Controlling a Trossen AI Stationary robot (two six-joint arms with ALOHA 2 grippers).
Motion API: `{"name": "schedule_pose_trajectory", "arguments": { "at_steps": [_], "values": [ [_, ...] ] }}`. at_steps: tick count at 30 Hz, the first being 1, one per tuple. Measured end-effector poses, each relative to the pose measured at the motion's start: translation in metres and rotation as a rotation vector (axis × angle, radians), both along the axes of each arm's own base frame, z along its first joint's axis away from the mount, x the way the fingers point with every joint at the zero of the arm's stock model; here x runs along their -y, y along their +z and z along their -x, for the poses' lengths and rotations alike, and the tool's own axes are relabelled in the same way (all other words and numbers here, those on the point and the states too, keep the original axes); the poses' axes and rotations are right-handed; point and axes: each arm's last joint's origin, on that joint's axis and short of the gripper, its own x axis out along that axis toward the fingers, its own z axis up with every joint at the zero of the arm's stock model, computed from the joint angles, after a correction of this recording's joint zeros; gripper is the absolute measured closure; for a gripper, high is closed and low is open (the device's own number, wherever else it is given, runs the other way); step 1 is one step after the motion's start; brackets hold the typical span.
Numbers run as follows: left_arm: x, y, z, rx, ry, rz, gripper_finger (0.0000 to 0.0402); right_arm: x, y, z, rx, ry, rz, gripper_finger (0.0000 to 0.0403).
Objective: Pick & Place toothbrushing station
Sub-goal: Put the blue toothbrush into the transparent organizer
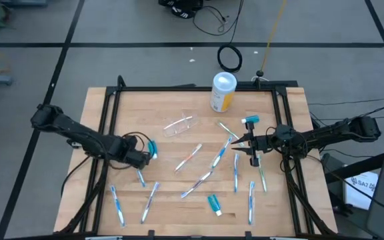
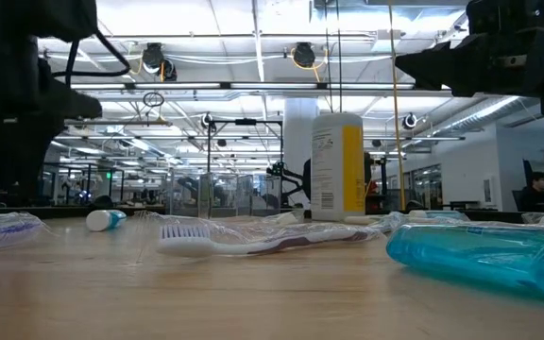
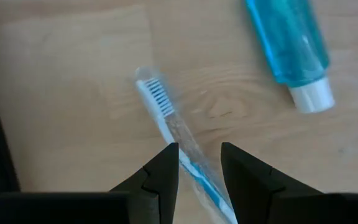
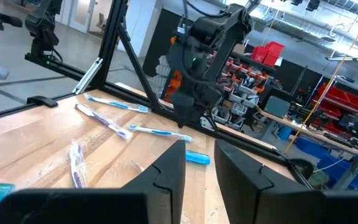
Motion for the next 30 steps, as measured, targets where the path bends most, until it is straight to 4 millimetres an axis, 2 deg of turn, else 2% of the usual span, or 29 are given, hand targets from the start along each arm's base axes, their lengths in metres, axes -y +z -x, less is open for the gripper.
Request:
{"name": "schedule_pose_trajectory", "arguments": {
  "at_steps": [4, 11, 19, 24, 30],
  "values": [
    [0.007, -0.011, -0.004, -0.048, 0.074, 0.006, 0.0277, 0.002, 0.004, 0.0, 0.035, -0.055, -0.016, 0.0326],
    [0.015, -0.025, -0.006, -0.137, 0.17, 0.022, 0.0277, 0.02, 0.005, 0.001, 0.055, -0.321, -0.143, 0.0326],
    [0.016, -0.032, -0.007, -0.145, 0.267, -0.023, 0.0277, 0.027, 0.01, 0.003, 0.106, -0.269, -0.162, 0.0326],
    [0.016, -0.04, -0.009, -0.182, 0.269, -0.046, 0.0277, 0.027, 0.016, 0.004, 0.162, -0.265, -0.168, 0.0326],
    [0.017, -0.049, -0.012, -0.22, 0.243, -0.083, 0.028, 0.027, 0.015, 0.004, 0.151, -0.265, -0.169, 0.0326]
  ]
}}
